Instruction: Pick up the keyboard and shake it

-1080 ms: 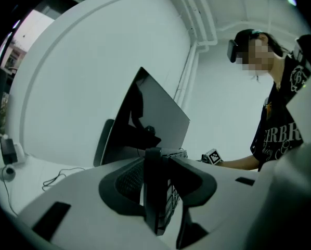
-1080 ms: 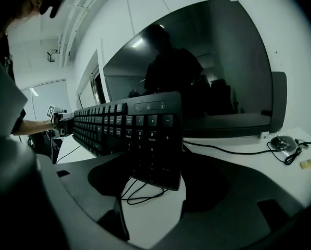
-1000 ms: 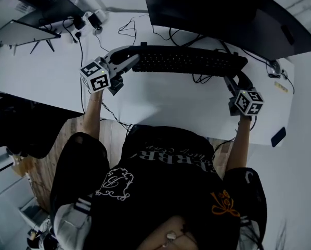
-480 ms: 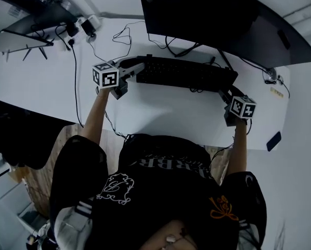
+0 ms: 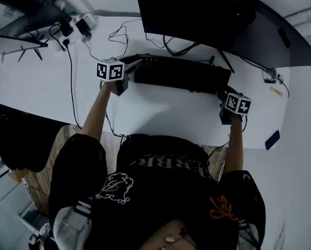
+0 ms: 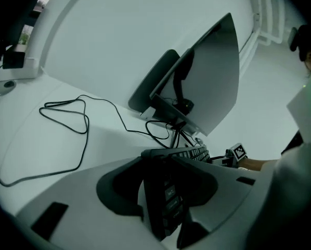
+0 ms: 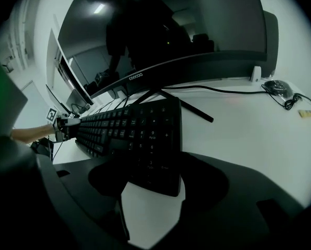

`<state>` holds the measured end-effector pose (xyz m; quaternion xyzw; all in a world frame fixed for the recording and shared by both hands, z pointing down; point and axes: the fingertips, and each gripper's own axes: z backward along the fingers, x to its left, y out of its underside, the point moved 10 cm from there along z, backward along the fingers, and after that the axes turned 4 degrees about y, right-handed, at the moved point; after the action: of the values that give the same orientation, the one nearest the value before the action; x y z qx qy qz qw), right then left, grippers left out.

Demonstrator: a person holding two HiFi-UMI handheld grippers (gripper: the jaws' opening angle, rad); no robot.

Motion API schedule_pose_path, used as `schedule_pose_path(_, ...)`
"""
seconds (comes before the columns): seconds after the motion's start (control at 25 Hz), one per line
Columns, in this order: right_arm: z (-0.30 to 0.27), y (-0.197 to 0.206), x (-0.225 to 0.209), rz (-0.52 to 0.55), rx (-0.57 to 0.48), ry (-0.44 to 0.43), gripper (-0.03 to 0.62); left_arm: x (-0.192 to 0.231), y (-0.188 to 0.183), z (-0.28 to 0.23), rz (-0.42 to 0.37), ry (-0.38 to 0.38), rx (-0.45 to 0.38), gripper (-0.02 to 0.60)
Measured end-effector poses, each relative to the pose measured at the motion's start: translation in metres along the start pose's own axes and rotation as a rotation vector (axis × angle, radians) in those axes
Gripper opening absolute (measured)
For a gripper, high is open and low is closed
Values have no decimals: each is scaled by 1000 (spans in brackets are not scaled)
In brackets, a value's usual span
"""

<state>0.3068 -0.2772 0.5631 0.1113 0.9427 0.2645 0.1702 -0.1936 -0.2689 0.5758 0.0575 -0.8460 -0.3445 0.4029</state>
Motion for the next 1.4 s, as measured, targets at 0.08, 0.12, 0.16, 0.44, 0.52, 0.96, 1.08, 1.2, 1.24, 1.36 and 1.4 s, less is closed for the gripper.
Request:
schedule_pose_path(0.08,-4,1,-1,-23,-3,-3,297,5,2,-4,31,-19,6,168)
schedule_pose_path(0.12,-5,2,-1,-34,-4,-3,298,5,3,-6,35,-40,14,171)
schedule_pose_path(0.16,-7,3,-2,-45,-4,-2,298,5,3,-8,25,-72,26,174)
schedule_pose_path(0.44,-11,12,-1,-111,-48,11,304,3,5,-14,-92,-201,58,193)
schedule_pose_path(0.52,-8,13,0,-122,-58,19,302,1,5,-13,-100,-208,50,193)
schedule_pose_path(0.96,39,5,33,-11,-192,9,302,-36,-2,19,-168,-176,-65,193)
schedule_pose_path(1.08,53,7,51,3,-242,-42,293,-53,0,32,-192,-157,-88,193)
schedule_pose_path(1.2,69,9,74,3,-298,-81,281,-72,7,46,-221,-124,-105,192)
schedule_pose_path(1.24,74,10,82,4,-314,-89,275,-78,10,51,-226,-112,-114,192)
schedule_pose_path(1.36,87,15,107,-1,-354,-113,253,-95,18,67,-226,-78,-143,192)
schedule_pose_path(1.4,91,17,116,-3,-364,-121,250,-100,22,72,-227,-70,-150,192)
